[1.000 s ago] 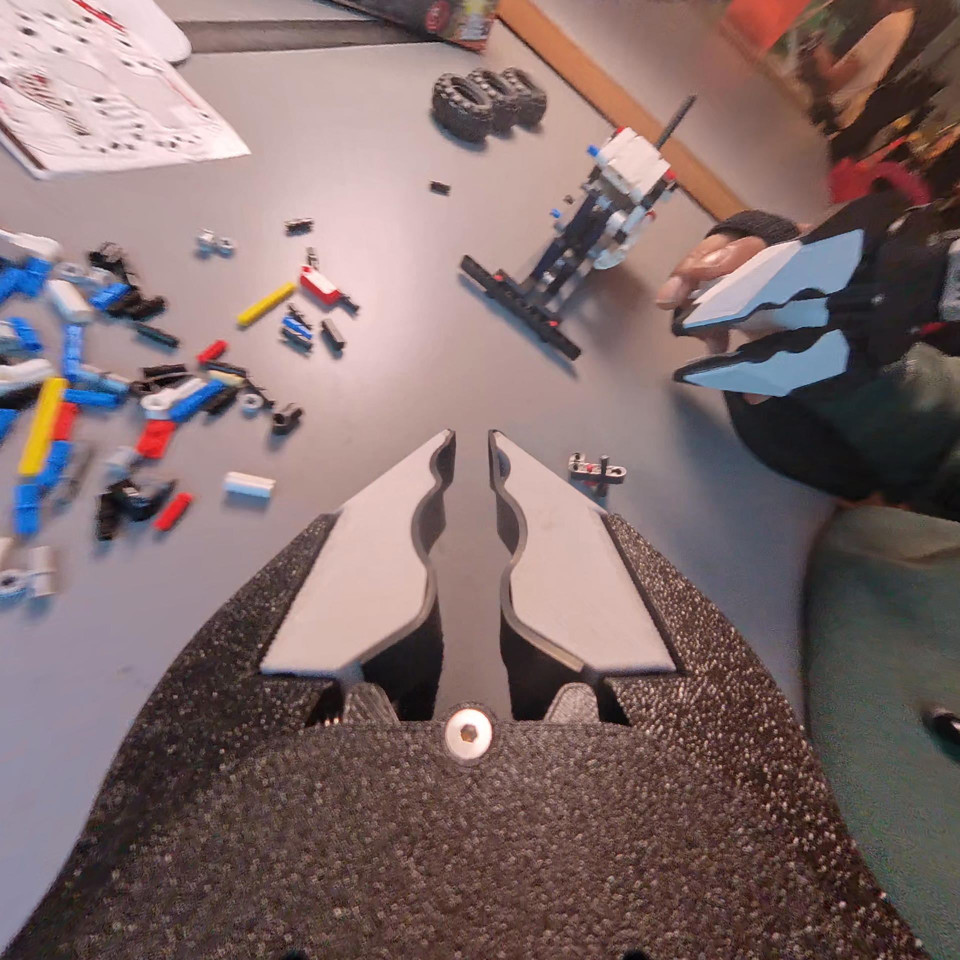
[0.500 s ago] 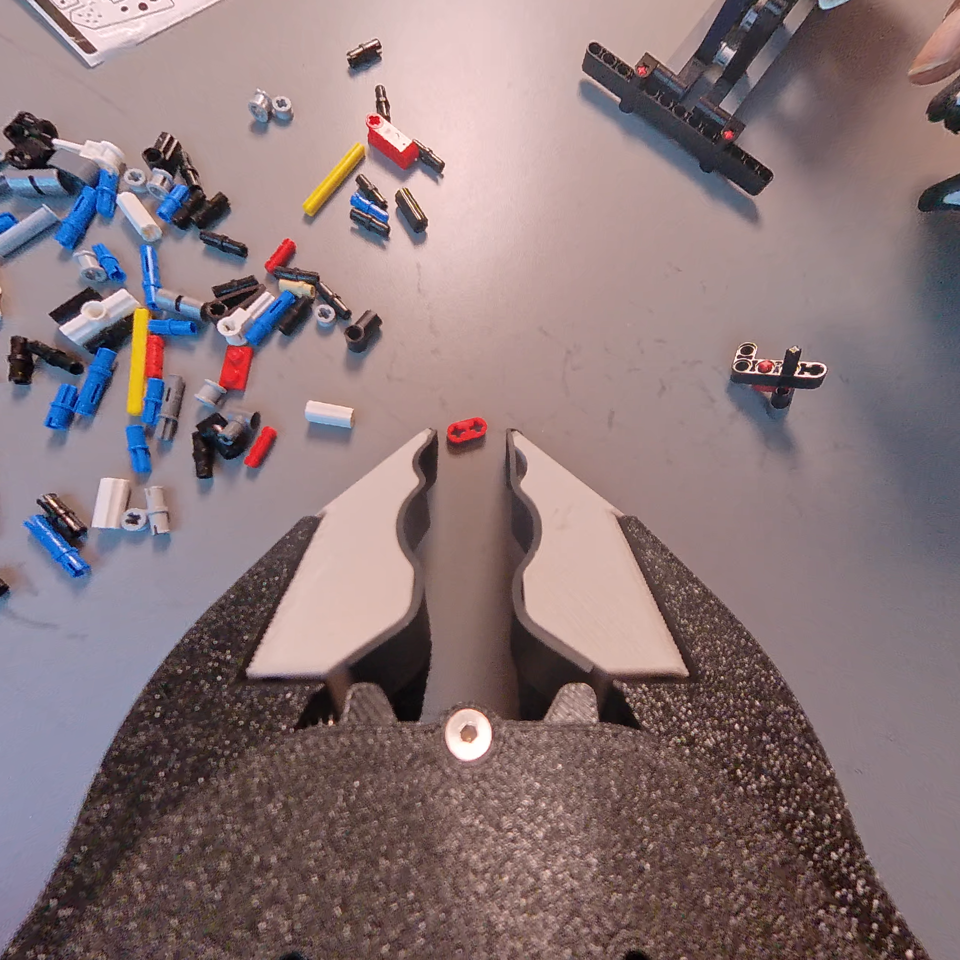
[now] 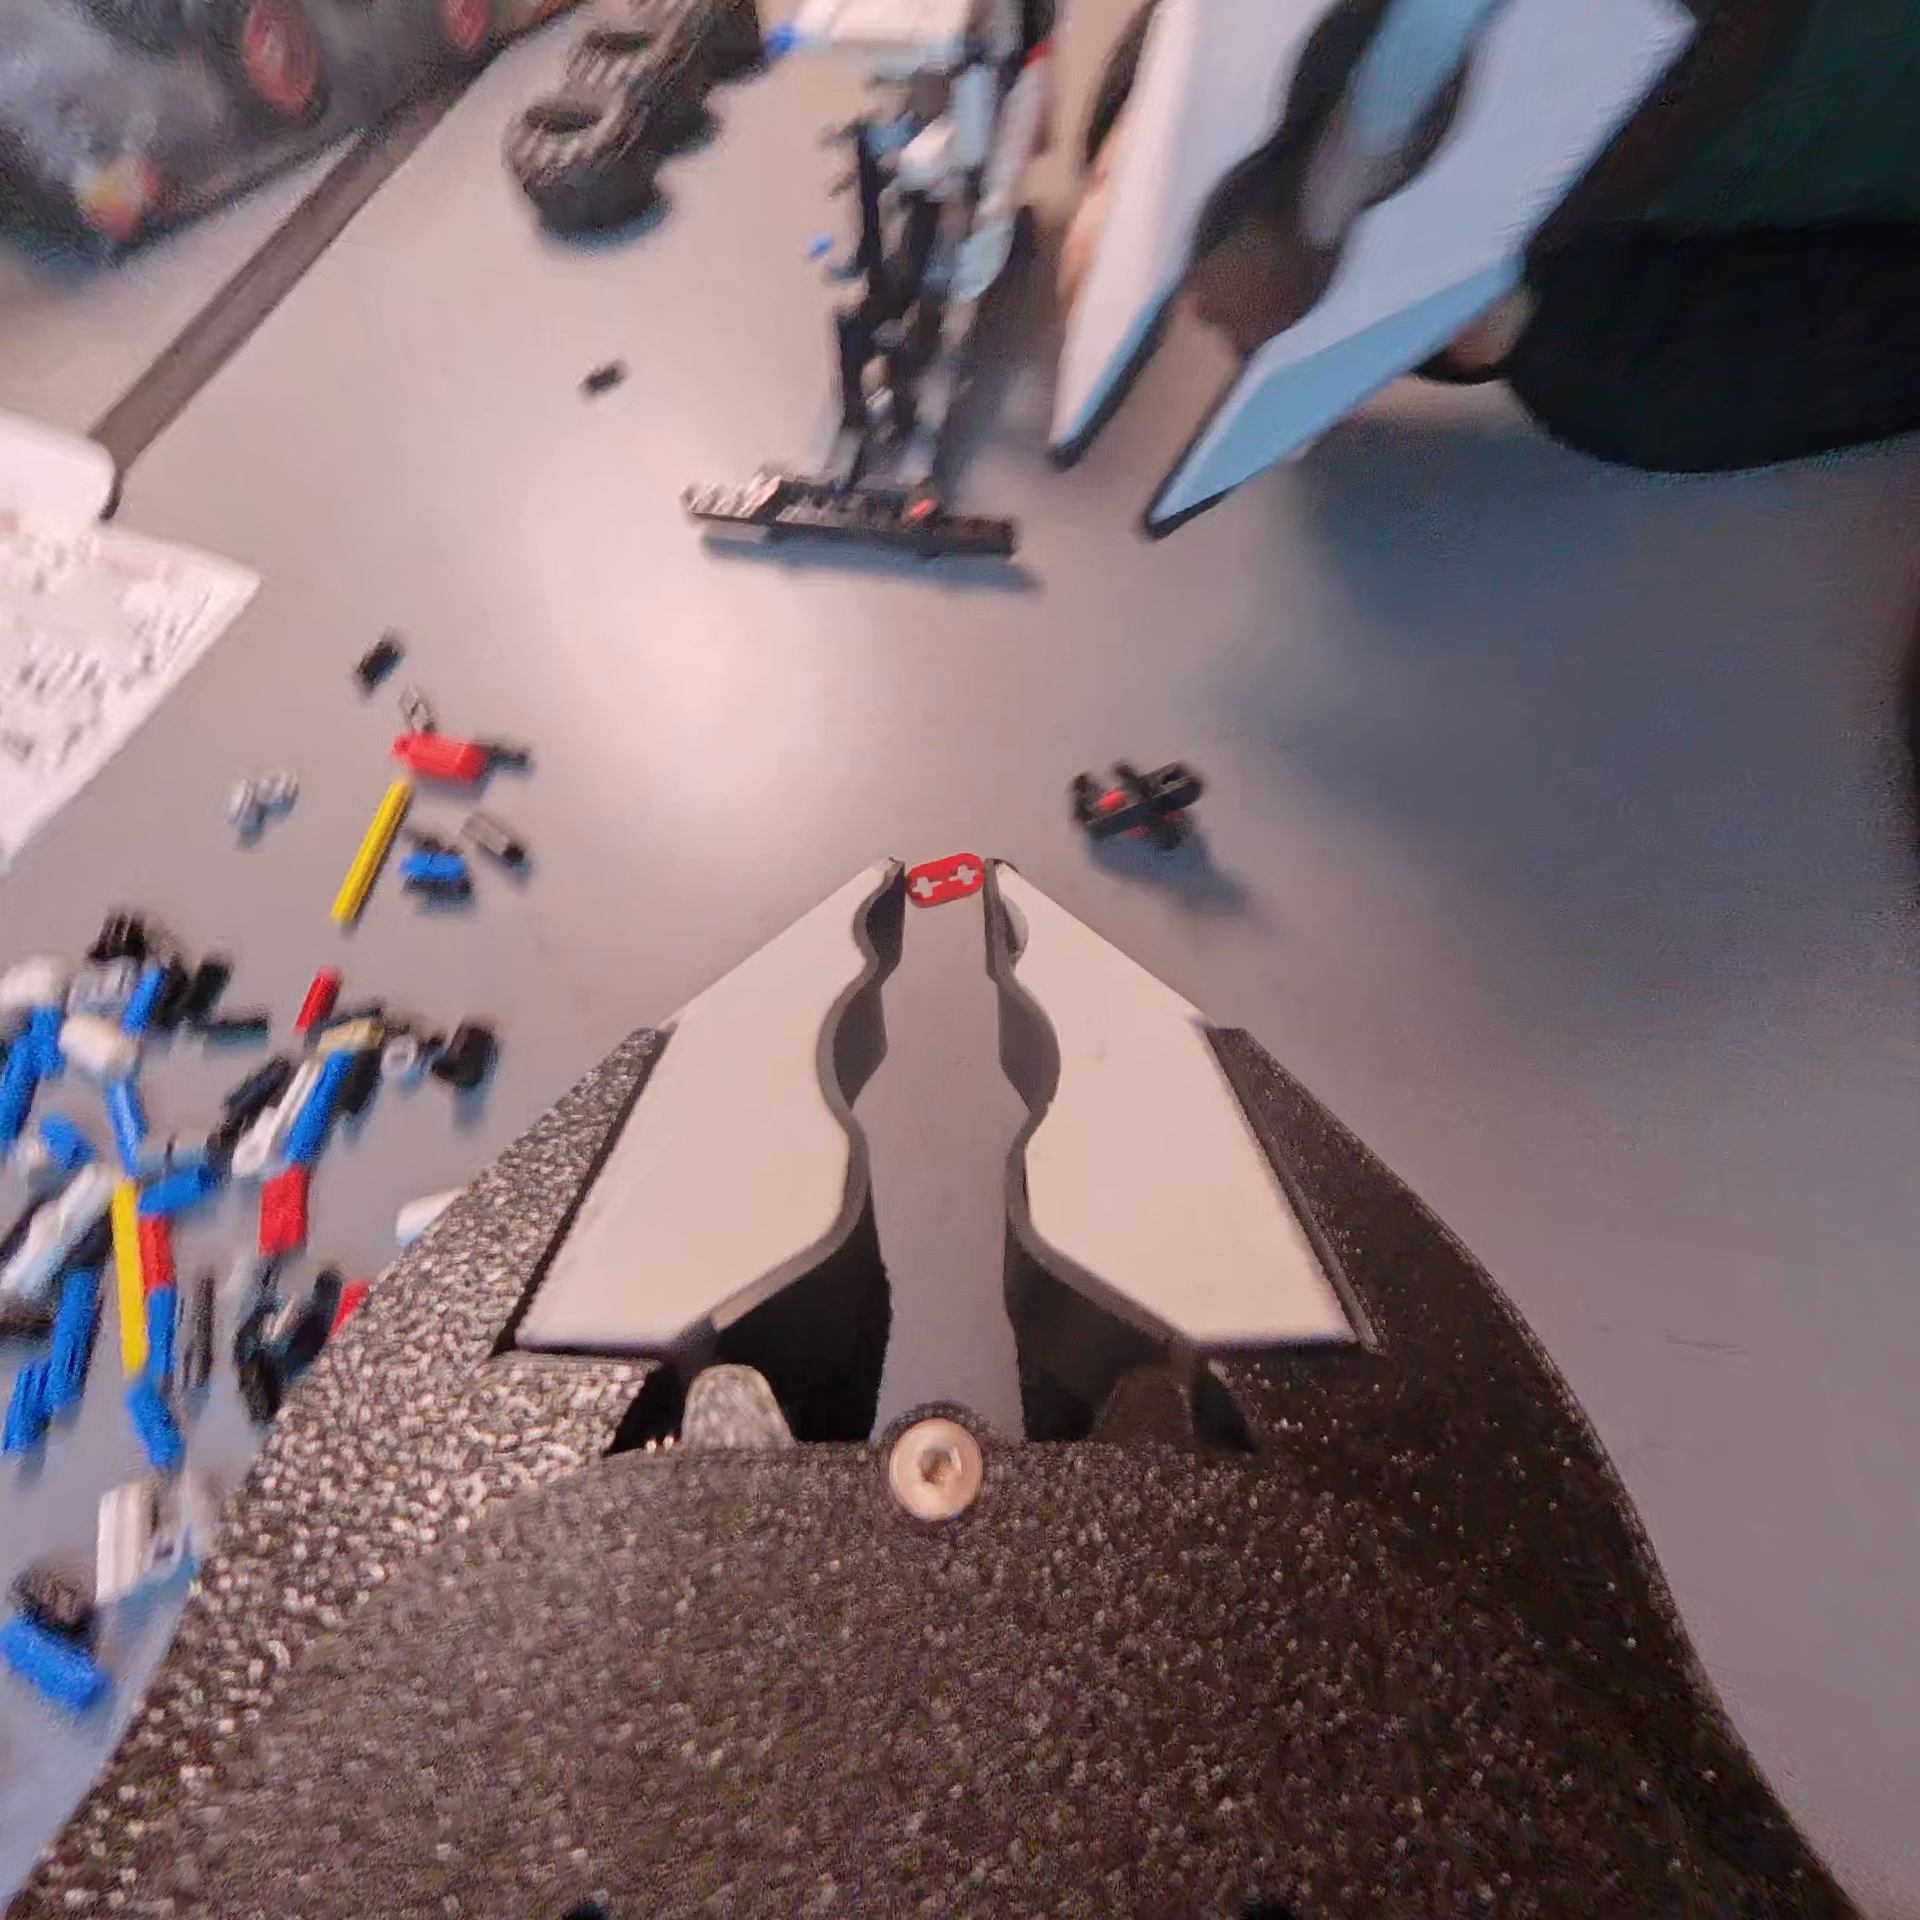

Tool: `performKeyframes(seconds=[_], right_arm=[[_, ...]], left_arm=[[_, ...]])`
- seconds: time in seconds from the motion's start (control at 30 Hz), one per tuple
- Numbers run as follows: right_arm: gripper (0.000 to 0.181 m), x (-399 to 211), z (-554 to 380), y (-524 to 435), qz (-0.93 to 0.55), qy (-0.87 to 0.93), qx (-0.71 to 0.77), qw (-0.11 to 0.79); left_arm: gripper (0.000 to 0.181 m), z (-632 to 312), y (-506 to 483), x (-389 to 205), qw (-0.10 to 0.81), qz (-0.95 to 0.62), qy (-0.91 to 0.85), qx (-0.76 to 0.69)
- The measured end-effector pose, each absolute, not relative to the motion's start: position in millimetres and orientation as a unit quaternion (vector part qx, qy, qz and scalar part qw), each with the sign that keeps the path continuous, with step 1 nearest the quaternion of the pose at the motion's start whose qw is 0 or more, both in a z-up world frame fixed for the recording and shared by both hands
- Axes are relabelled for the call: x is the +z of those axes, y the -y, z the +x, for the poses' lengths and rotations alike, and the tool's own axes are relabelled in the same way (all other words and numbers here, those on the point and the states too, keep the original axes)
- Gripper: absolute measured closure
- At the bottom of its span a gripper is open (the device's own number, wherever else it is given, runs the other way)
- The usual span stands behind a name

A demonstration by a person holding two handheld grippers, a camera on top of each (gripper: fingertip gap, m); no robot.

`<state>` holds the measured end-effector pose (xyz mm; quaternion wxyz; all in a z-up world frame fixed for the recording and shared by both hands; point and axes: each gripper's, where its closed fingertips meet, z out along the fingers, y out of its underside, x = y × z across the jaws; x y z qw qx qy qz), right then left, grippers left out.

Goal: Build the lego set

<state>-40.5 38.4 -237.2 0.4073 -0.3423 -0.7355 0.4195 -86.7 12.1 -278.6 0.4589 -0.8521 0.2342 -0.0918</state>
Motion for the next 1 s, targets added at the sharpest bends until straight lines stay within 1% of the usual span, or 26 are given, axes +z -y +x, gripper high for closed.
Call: performKeyframes(seconds=[0.1,0.27,0.37,0.47,0.6,0.77,0.87,1.0], right_arm=[[0.167,-237,-35,-28,-0.350,0.738,0.454,0.357],[0.167,-260,-7,-18,-0.314,0.808,0.422,0.264],[0.167,-278,13,-13,-0.304,0.839,0.403,0.203],[0.165,-291,22,-4,-0.295,0.857,0.387,0.170],[0.160,-300,23,5,-0.293,0.868,0.369,0.155],[0.151,-307,20,9,-0.313,0.877,0.333,0.147],[0.153,-311,20,11,-0.309,0.884,0.321,0.144],[0.160,-314,21,12,-0.298,0.890,0.320,0.127]], left_arm=[[0.167,-41,-5,-266,0.481,-0.808,-0.320,-0.115],[0.167,8,9,-279,0.442,-0.792,-0.383,-0.175],[0.166,23,11,-296,0.407,-0.797,-0.411,-0.172],[0.166,27,12,-307,0.382,-0.805,-0.422,-0.170],[0.160,21,14,-301,0.389,-0.807,-0.410,-0.173],[0.160,0,15,-285,0.410,-0.811,-0.381,-0.167],[0.161,-18,13,-290,0.400,-0.834,-0.350,-0.149],[0.158,-32,13,-303,0.365,-0.864,-0.310,-0.156]])
